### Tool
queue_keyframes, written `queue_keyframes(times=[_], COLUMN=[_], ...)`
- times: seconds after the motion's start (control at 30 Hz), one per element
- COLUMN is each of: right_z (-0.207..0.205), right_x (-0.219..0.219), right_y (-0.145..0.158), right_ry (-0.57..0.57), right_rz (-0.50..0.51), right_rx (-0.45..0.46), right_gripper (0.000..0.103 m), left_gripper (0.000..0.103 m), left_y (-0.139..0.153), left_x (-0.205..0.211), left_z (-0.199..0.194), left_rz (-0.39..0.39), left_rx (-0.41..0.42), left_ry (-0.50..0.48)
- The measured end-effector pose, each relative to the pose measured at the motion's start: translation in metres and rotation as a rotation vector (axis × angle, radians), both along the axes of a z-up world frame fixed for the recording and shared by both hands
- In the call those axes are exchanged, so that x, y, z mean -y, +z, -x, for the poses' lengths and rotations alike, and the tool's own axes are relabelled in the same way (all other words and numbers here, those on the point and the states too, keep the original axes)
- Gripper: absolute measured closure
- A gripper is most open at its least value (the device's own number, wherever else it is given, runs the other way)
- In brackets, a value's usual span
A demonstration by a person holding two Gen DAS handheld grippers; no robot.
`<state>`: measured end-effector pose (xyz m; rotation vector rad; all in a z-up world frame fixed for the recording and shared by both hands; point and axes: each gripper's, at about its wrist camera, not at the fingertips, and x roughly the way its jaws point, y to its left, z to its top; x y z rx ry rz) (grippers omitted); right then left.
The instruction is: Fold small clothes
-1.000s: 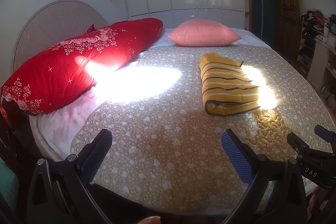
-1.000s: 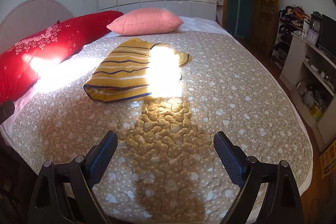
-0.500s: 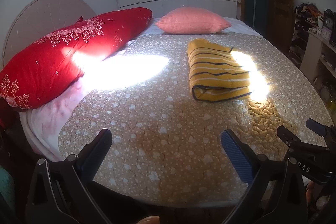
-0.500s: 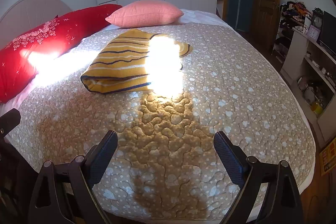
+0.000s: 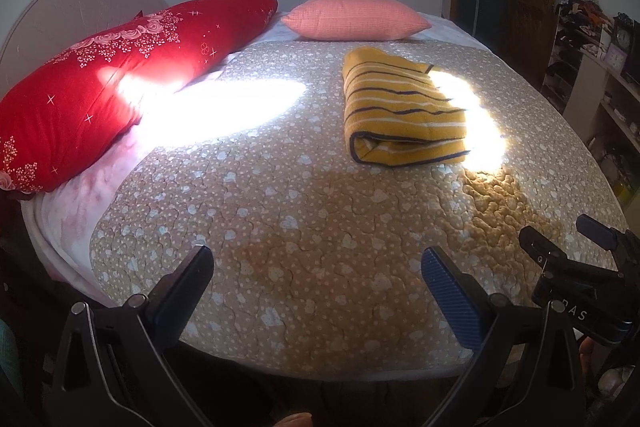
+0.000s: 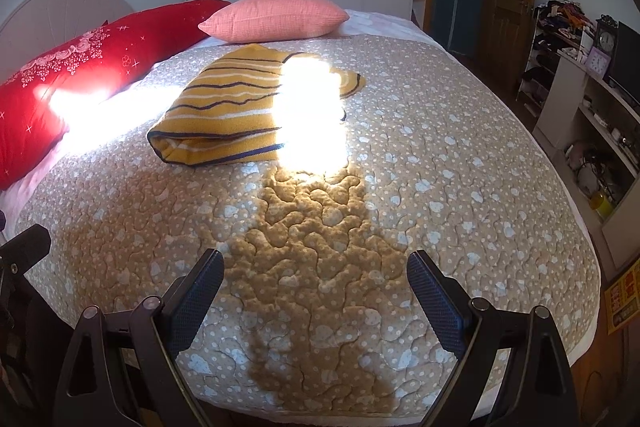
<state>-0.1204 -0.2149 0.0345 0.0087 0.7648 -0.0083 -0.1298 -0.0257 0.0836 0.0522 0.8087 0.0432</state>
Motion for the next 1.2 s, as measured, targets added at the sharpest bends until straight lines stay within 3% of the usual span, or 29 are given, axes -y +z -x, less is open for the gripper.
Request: queue_keyframes(times=[1.2], right_z=[-0.004], right_x=[-0.007], right_y=[-0.008], right_ry=[0.033], right_rz=[0.035], right_rx=[-0.030], right_gripper=[0.008], left_gripper=[0.000], left_y=[-0.012], left_x=[0.004], left_z=[-0.005], left_rz=[0.010], left_rx=[-0.038], left_ry=[-0.008])
